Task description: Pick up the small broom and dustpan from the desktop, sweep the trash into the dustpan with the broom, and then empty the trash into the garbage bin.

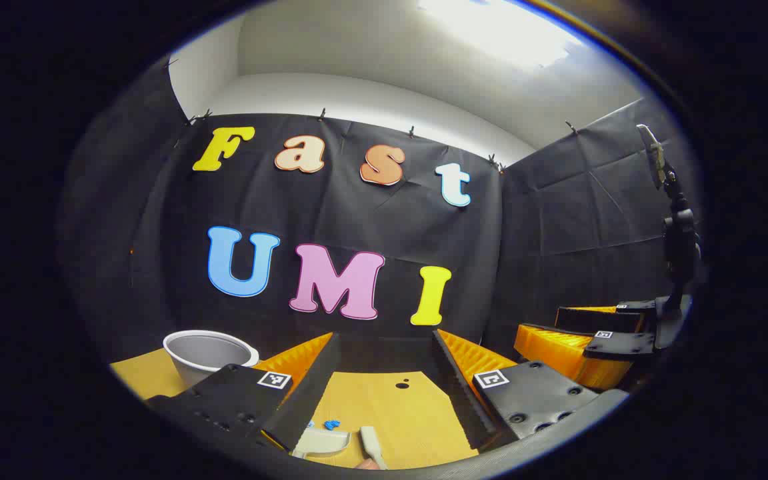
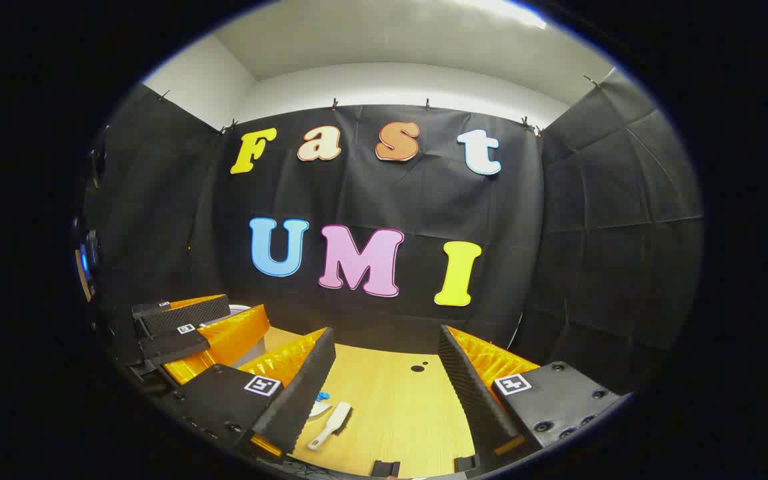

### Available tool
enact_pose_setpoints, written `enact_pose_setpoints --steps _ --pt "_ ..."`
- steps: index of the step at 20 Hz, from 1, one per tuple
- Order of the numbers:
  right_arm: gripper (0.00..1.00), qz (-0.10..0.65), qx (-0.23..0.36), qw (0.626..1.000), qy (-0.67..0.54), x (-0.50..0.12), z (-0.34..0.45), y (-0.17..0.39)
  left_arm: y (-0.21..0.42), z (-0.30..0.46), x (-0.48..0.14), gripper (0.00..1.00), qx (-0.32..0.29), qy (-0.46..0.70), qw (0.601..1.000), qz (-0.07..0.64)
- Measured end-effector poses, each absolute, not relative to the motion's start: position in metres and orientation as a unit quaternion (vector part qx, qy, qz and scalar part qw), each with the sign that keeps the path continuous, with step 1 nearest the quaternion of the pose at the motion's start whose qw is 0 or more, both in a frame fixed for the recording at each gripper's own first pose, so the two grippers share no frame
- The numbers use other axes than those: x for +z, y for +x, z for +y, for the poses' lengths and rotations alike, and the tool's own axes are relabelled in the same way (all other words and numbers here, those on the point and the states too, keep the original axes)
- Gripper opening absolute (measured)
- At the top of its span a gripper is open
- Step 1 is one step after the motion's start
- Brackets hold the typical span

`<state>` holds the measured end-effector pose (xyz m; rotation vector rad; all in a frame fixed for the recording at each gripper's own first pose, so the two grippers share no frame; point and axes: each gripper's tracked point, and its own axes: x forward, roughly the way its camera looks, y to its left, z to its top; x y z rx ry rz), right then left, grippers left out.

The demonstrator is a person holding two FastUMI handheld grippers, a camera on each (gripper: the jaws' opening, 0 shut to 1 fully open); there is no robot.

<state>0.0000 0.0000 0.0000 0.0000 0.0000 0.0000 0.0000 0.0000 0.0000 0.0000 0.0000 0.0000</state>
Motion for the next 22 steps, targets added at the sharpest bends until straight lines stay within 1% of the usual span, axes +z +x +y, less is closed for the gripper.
enact_pose_setpoints --steps 1,5,9,10,11,21,22 --pt "1.0 -0.001 0.0 1.0 0.0 0.0 0.0 -0.001 -0.001 0.001 0.0 0.82 0.0 0.001 1.0 -0.001" --pt "1.0 0.0 0.004 1.0 0.006 0.002 0.003 -0.005 -0.004 0.004 0.006 0.82 0.015 0.041 0.999 -0.011" --pt "1.0 -0.005 0.01 1.0 0.001 0.004 0.006 -0.005 -0.009 0.004 0.017 0.82 0.01 0.056 0.998 -0.032" --pt "1.0 -0.006 0.013 1.0 0.003 0.005 0.009 -0.004 -0.011 0.003 0.018 0.84 0.009 0.057 0.998 -0.032" --pt "1.0 -0.007 0.016 1.0 0.004 0.006 0.012 -0.003 -0.013 0.003 0.017 0.82 0.008 0.058 0.998 -0.033" --pt "1.0 -0.02 0.032 0.999 -0.003 0.016 0.033 0.006 -0.011 0.018 0.015 0.84 0.017 0.045 0.998 -0.028" --pt "1.0 -0.021 0.033 0.999 -0.005 0.015 0.036 0.006 -0.01 0.017 0.017 0.82 0.016 0.044 0.998 -0.03"
